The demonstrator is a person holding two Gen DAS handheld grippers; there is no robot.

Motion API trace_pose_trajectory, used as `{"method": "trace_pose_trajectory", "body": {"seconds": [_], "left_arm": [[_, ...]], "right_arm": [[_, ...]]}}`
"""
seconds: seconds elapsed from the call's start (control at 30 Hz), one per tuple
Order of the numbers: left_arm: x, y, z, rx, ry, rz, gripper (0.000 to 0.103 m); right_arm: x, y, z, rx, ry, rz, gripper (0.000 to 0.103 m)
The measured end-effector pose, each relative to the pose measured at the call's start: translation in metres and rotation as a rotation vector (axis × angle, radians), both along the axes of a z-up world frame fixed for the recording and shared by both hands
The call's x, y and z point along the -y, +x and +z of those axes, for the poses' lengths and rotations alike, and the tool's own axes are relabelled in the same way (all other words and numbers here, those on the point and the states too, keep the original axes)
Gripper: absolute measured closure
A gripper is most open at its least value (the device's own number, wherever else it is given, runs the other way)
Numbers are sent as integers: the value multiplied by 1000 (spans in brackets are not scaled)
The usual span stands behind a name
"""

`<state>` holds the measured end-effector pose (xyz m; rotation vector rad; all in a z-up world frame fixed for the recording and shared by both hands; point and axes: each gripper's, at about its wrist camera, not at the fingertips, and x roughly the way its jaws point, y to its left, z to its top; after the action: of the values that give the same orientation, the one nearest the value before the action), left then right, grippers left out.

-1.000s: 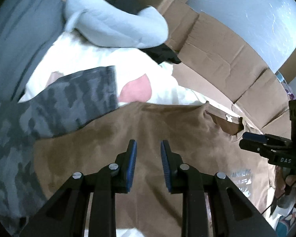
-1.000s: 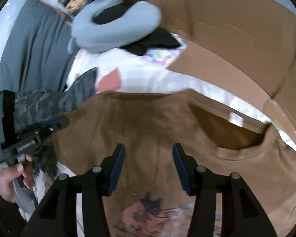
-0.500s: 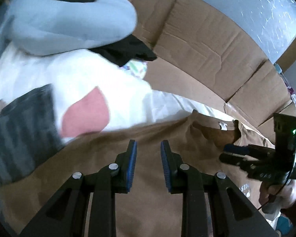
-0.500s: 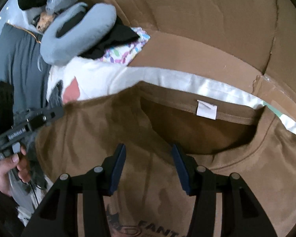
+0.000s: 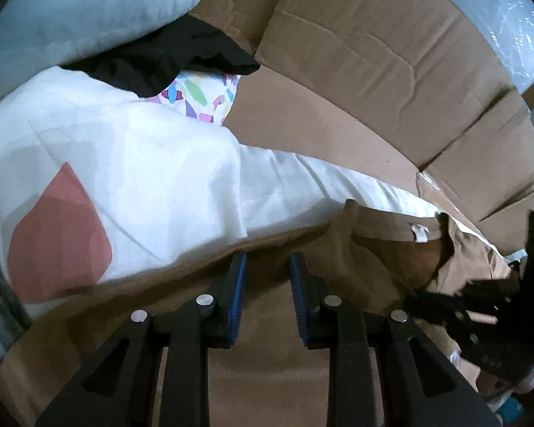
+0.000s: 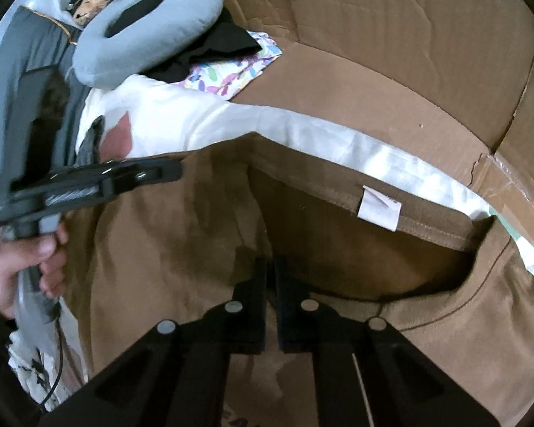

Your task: Fold clothes

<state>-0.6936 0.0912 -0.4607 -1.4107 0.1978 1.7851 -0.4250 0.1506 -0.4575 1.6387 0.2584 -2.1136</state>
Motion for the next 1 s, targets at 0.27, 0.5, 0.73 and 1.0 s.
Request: {"method": "trace_pose_trajectory", "body": {"seconds": [0.27,0.5,0.73,1.0], "left_arm": [[-8,-2,-6,5,-57,4,79],[-4,7,21,-5,46,-22,79],[-27,34,8,22,14,-136,79],[-56,35,-12,-10,-75,-136,83]], "right_arm": [[-9,7,9,7,0,-11,99],[-26,0,26,6,-42,-83,89],[-59,-2,53,-30,-78,-152,88],[-97,28,34,11,30,-120,88]]}}
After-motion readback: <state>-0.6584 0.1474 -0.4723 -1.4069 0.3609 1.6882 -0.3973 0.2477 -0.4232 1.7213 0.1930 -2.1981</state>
